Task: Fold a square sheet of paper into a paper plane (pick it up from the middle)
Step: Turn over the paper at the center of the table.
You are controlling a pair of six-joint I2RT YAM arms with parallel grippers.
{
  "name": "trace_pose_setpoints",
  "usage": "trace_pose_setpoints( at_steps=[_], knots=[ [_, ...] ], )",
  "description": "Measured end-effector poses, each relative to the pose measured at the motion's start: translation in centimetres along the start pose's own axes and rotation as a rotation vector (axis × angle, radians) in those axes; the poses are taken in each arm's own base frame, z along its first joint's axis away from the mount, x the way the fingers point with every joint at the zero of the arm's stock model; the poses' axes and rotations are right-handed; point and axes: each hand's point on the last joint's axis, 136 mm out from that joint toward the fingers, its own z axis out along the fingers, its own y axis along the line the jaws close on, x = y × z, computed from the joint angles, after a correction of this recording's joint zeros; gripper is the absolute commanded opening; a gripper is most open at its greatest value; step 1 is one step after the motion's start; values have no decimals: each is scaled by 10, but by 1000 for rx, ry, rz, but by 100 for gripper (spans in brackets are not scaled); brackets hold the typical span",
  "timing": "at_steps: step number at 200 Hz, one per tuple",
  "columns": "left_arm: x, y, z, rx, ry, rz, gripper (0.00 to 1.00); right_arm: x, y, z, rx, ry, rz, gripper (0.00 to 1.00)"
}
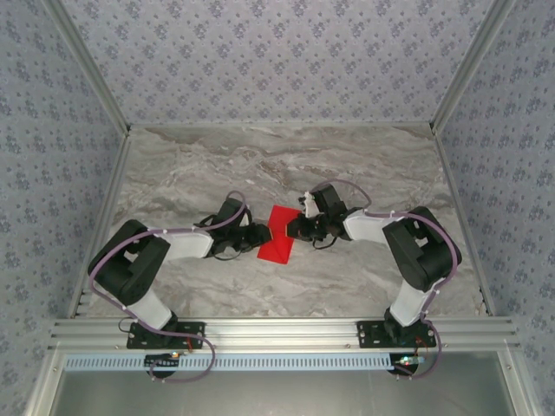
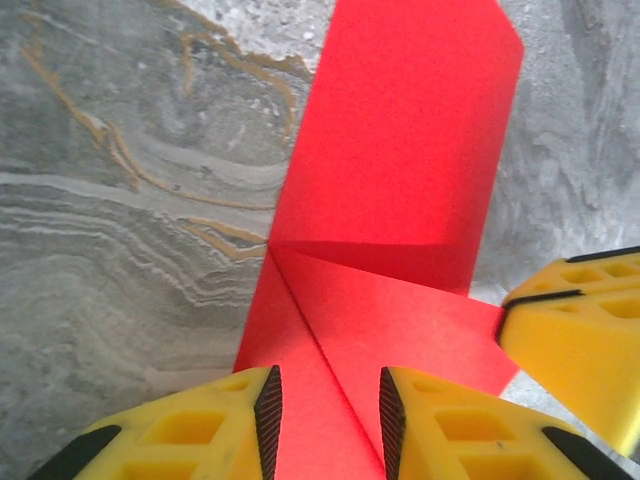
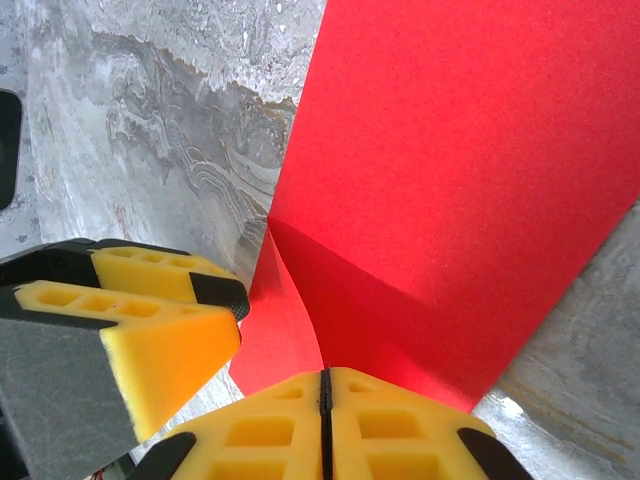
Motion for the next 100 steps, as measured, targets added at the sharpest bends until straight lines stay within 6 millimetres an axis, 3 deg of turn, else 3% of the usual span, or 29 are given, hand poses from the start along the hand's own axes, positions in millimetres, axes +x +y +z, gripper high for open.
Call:
trace_pose_setpoints(
  at_steps=[53, 100],
  knots=[
    [-2, -21, 0, 103, 15, -6, 37, -3, -5, -2, 1, -15, 14, 11],
    [1, -22, 7, 130, 40, -21, 37, -1, -7, -2, 1, -15, 15, 11]
  ],
)
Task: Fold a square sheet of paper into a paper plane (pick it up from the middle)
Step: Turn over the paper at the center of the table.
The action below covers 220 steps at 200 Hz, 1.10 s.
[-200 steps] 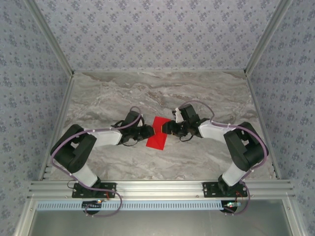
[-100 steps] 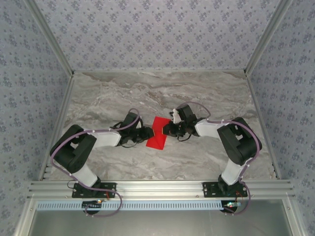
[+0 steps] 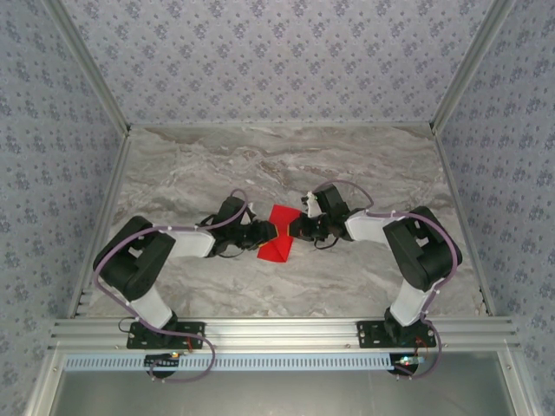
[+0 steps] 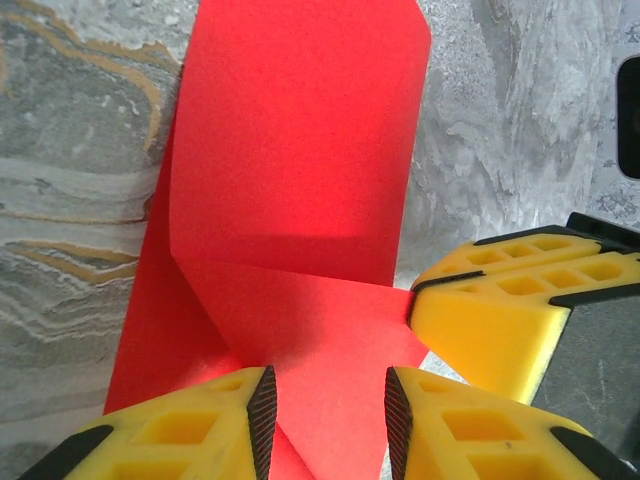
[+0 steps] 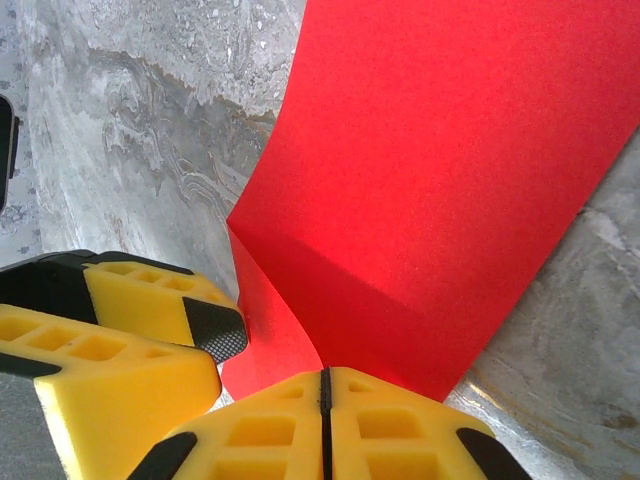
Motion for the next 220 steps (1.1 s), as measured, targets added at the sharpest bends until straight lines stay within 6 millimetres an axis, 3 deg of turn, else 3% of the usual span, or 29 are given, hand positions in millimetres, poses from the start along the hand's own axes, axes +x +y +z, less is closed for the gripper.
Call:
trace_pose_setpoints(
  at_steps=[107, 180, 204, 220],
  knots=[
    [-3, 4, -1, -19, -23, -9, 38, 0, -8, -2, 16, -6, 15, 10],
    [1, 7, 9, 0, 11, -19, 21, 0, -7, -3, 13, -9, 13, 11],
    [0, 5, 12, 7, 20, -18, 11, -1, -4, -6, 11, -16, 9, 19],
    [-1, 0, 12, 16, 20, -6, 6, -3, -3, -11, 23, -28, 2, 37]
  ],
)
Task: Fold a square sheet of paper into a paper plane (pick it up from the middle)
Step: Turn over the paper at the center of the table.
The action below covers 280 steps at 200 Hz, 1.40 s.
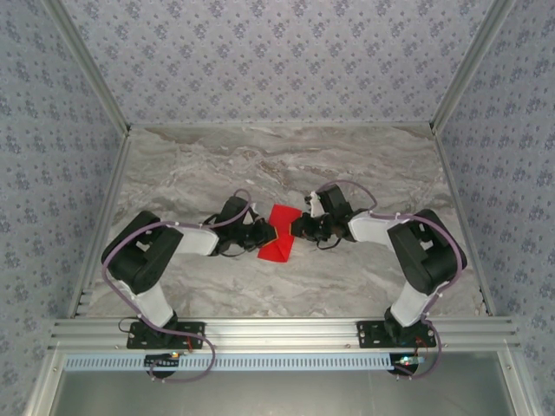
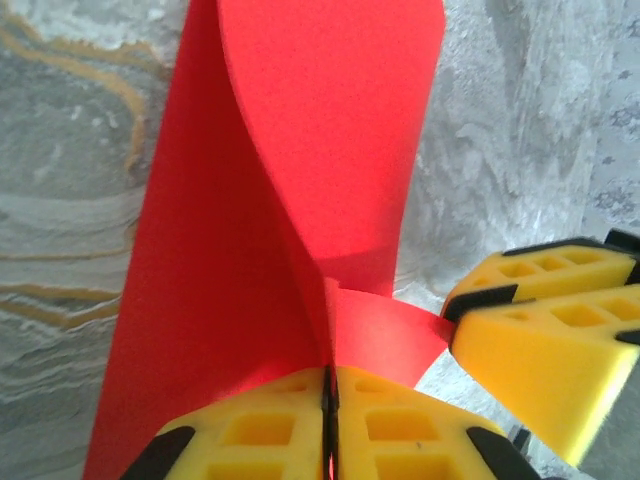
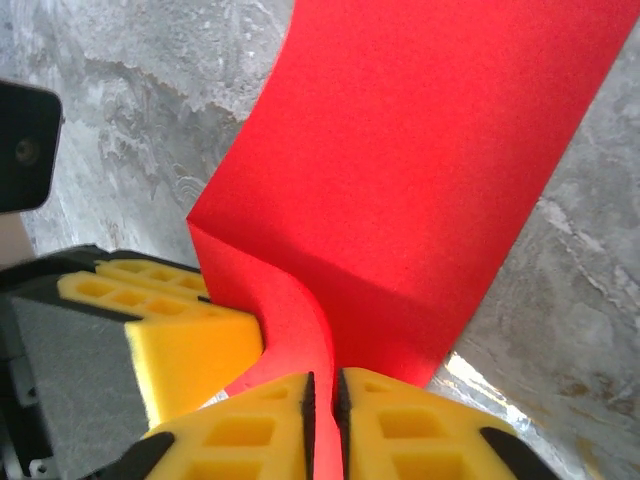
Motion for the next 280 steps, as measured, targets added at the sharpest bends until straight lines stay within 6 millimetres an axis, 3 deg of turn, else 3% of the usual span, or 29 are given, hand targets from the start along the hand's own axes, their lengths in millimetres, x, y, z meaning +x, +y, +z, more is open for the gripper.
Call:
trace_pose_setpoints(
  at_steps=[14, 42, 60, 88, 130, 168, 187, 210, 246, 280],
  knots=[
    [-2, -2, 0, -2, 0, 10, 5, -4, 0, -10, 30, -29, -5, 52],
    [-6, -6, -8, -58, -6, 55, 4, -18, 5, -44, 111, -136, -47, 69],
    [-16, -15, -23, -138, -32, 110, 4, -29, 9, -72, 168, -230, -88, 81],
    [-38, -45, -57, -281, -101, 240, 4, -42, 10, -112, 245, -359, -118, 95],
    [-64, -71, -130, -554, -220, 422, 4, -48, -2, -147, 343, -463, -106, 100],
    [-82, -68, -189, -883, -325, 560, 4, -42, -23, -157, 423, -476, -75, 100],
    [-87, -57, -202, -1063, -344, 618, 4, -40, -31, -161, 453, -484, -43, 100],
    [-88, -35, -192, -1255, -298, 692, 4, -39, -41, -165, 478, -493, 2, 100],
    [-77, 0, -137, -1431, -161, 818, 3, -37, -52, -169, 499, -493, 63, 100],
    [-54, 22, -92, -1450, -60, 876, 4, -34, -59, -171, 516, -482, 87, 100]
  ],
)
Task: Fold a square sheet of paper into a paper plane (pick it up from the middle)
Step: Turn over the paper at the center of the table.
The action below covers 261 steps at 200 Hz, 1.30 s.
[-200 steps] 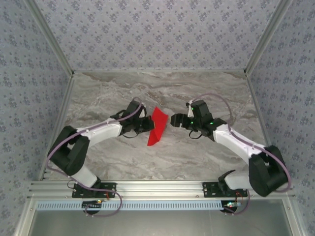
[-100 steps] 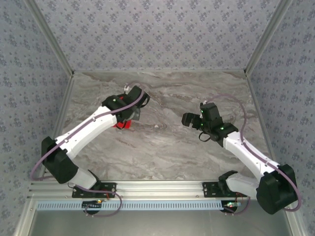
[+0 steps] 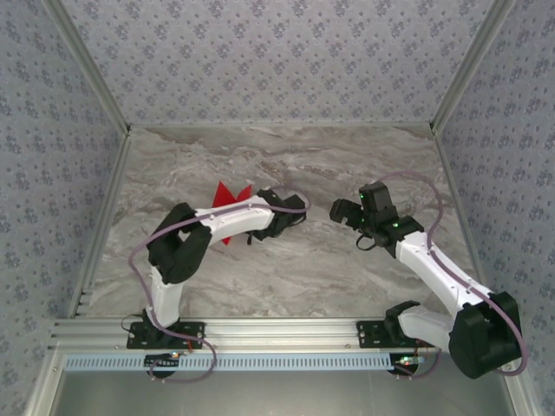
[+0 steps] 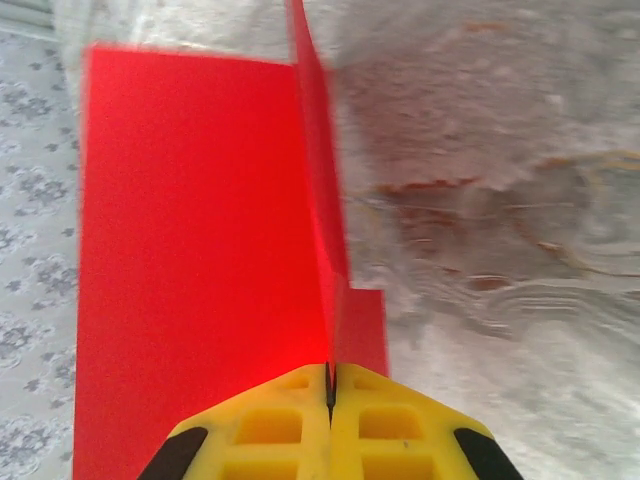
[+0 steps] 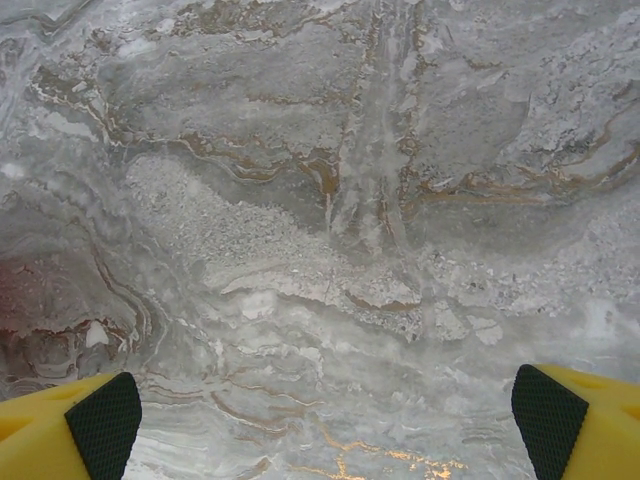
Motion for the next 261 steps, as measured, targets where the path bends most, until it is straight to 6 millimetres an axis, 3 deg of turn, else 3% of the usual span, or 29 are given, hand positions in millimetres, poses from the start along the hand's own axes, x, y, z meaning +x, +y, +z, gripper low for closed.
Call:
trace_pose_setpoints(
  at_steps=[55, 123, 155, 181, 207, 232, 261],
  knots=[
    [-6, -55, -9, 213, -1, -65, 9, 5, -13, 4, 33, 18, 27, 100],
    [-14, -97, -24, 456, 24, -144, 43, 11, -23, 7, 44, 40, 74, 100],
    [-24, -106, -54, 630, 5, -190, 55, 13, -24, 9, 42, 51, 88, 100],
    [-36, -92, -94, 809, -63, -269, 62, 15, -23, 11, 40, 64, 92, 100],
    [-46, -57, -122, 967, -141, -392, 71, 20, -22, 15, 35, 91, 92, 96],
    [-44, -16, -119, 1007, -189, -532, 85, 22, -12, 19, 15, 119, 76, 95],
    [-24, 28, -92, 933, -210, -687, 96, 27, 30, 23, -55, 158, -25, 95]
  ],
)
